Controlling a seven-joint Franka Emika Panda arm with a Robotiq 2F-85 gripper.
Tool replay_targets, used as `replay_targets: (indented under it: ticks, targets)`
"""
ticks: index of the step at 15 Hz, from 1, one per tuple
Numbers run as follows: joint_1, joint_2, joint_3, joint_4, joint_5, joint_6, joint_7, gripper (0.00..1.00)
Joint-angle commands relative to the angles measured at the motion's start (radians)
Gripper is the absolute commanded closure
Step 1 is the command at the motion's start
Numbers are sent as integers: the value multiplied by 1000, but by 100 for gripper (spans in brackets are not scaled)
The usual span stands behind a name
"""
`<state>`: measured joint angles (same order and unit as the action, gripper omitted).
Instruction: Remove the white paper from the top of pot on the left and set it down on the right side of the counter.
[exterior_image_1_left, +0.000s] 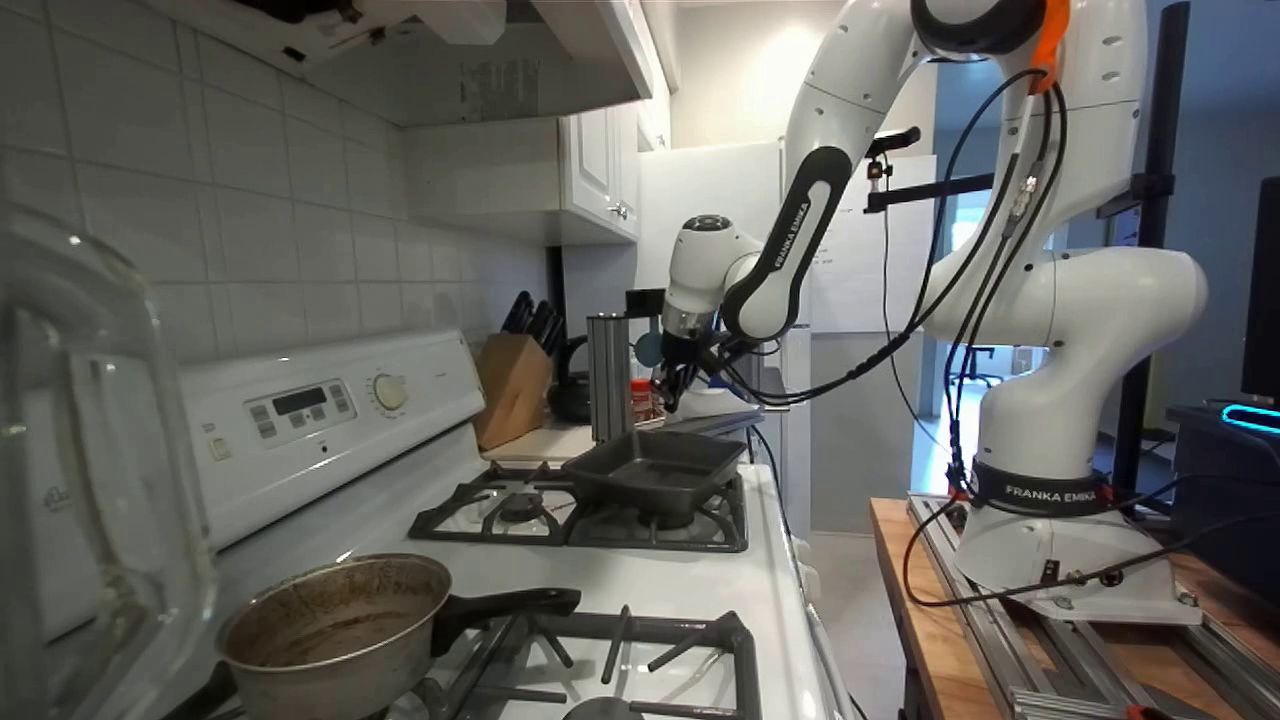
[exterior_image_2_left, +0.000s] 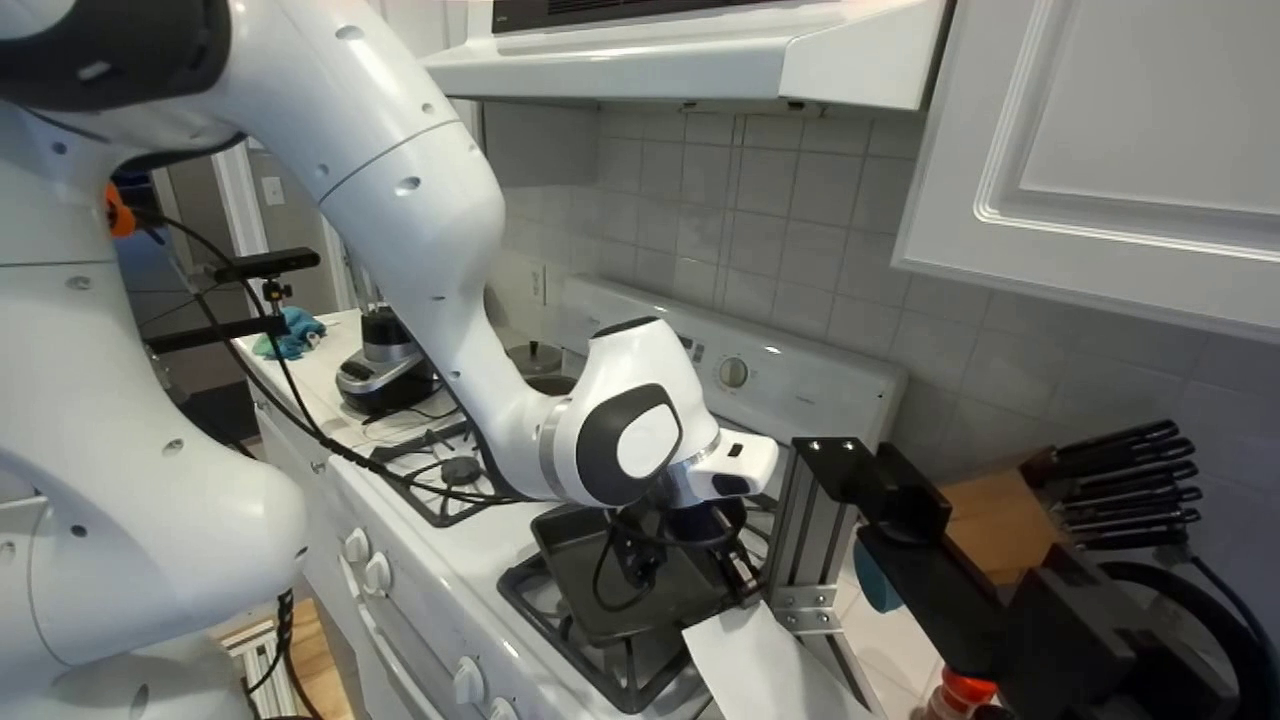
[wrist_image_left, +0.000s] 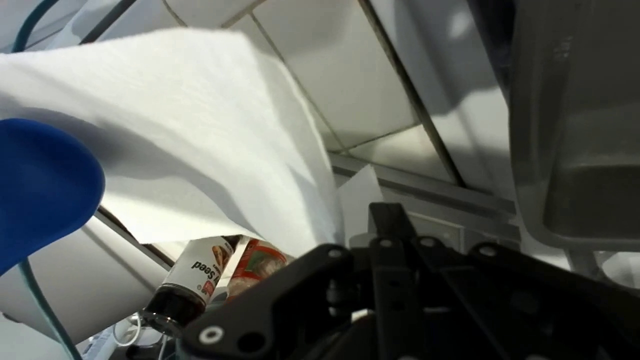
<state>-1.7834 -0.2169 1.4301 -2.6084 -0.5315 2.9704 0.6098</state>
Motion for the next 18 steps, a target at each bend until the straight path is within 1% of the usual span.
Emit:
replay_targets:
  ticks: [1,4,8,11,13,14,15,16,18]
  targets:
    - [-93,-83,88,1,7,75,90,100]
    - [-188,-158,178,6,23,141,157,100]
    - [-323,-254,313,30,38,195,238,100]
    - [-404,-319,392,62,49,217,292,100]
    - [-445,-352,433,88,59,225,326,100]
    - [-432,-389,450,83,221,239,217,100]
    - [-447,-407,474,94,274,245,217,100]
    - [-451,-418,490,103,352,238,177,100]
    - [-460,-447,527,126,457,226,139,100]
